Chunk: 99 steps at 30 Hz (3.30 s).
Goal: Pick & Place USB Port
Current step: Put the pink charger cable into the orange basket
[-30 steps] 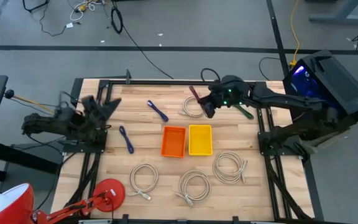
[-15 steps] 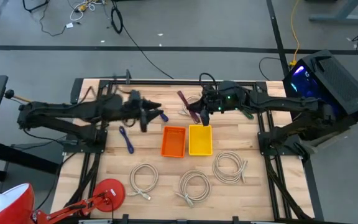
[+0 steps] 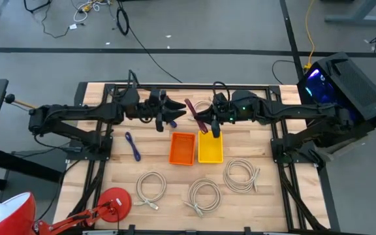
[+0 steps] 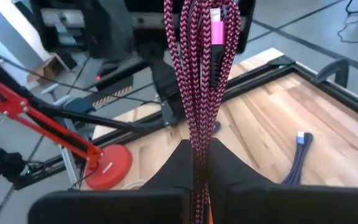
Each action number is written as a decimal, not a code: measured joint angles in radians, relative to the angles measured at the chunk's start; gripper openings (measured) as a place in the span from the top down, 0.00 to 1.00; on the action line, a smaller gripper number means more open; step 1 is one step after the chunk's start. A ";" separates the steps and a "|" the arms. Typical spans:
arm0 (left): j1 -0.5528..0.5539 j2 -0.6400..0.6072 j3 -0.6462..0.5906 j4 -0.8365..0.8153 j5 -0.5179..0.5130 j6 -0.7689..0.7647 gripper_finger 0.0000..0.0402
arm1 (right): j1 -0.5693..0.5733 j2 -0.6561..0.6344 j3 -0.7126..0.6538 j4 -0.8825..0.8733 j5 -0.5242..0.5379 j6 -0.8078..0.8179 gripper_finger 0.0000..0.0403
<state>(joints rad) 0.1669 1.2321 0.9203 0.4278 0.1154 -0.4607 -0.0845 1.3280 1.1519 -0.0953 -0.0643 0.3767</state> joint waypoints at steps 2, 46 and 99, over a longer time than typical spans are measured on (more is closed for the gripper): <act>0.000 0.013 0.000 -0.003 0.002 -0.010 0.56 | 0.000 0.000 0.000 0.005 -0.006 0.000 0.96; 0.013 0.181 -0.004 0.253 0.116 -0.122 0.83 | 0.002 -0.003 0.005 0.030 -0.010 -0.016 0.97; -0.064 0.177 0.000 -0.360 0.092 -0.238 0.98 | -0.254 0.002 -0.002 -0.545 0.097 -0.281 0.58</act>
<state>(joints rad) 0.1032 1.4086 0.9199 0.0683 0.2078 -0.6983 -0.3389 1.3296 1.1504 -0.6398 0.0325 0.0954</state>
